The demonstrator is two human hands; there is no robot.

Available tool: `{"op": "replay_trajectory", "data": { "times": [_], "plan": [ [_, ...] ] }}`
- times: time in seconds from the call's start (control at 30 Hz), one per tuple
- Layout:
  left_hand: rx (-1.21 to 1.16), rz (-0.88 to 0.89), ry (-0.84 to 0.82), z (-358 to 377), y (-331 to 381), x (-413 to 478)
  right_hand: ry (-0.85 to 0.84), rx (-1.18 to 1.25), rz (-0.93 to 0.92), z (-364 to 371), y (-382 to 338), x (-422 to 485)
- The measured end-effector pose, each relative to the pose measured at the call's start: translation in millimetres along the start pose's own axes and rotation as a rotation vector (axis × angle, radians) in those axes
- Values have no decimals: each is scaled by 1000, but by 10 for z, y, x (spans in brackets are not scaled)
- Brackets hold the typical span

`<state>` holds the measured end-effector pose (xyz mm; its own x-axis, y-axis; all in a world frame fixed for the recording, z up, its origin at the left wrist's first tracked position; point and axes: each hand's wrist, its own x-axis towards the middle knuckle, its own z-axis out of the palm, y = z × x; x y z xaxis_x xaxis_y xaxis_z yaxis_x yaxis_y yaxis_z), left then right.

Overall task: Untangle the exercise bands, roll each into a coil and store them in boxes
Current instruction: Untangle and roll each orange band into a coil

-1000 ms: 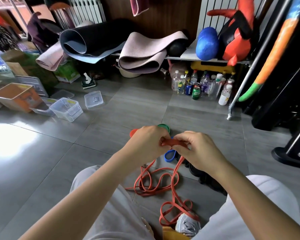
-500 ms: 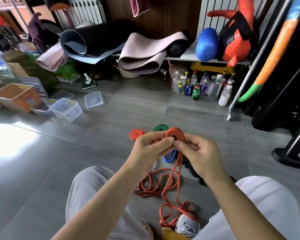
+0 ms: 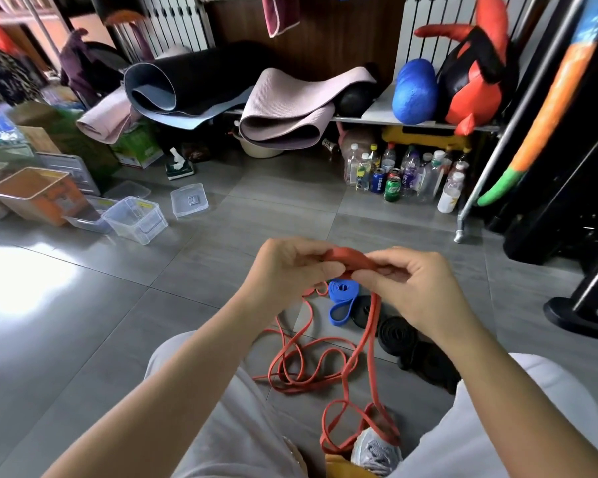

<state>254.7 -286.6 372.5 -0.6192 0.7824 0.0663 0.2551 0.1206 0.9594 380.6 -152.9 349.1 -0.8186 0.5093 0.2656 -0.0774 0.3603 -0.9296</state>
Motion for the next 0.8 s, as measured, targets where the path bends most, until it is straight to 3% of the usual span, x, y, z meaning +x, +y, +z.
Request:
{"op": "replay_trajectory", "data": {
  "times": [0.17, 0.23, 0.3, 0.4, 0.47, 0.57, 0.63, 0.7, 0.8],
  "plan": [
    [-625, -121, -47, 146, -99, -45, 95, 235, 48, 130, 20, -70],
    [-723, -147, -51, 196, -125, -55, 133, 285, 57, 171, 55, -89],
    [-591, -143, -19, 222, -120, -48, 135, 262, 64, 156, 75, -87],
    [139, 129, 39, 81, -54, -30, 32, 109, 90, 63, 96, -52],
    [577, 377, -61, -22, 67, -9, -64, -73, 92, 5, 85, -5],
    [886, 461, -234, -69, 247, 44, -151, -294, 37, -51, 16, 96],
    [914, 431, -258, -50, 320, 75, -164, -389, -1, -90, -53, 169],
    [791, 427, -193, -43, 371, 97, -158, -392, -41, -156, -147, 236],
    [410, 339, -32, -43, 474, 137, -107, -121, -74, -276, -349, 329]
  ]
}}
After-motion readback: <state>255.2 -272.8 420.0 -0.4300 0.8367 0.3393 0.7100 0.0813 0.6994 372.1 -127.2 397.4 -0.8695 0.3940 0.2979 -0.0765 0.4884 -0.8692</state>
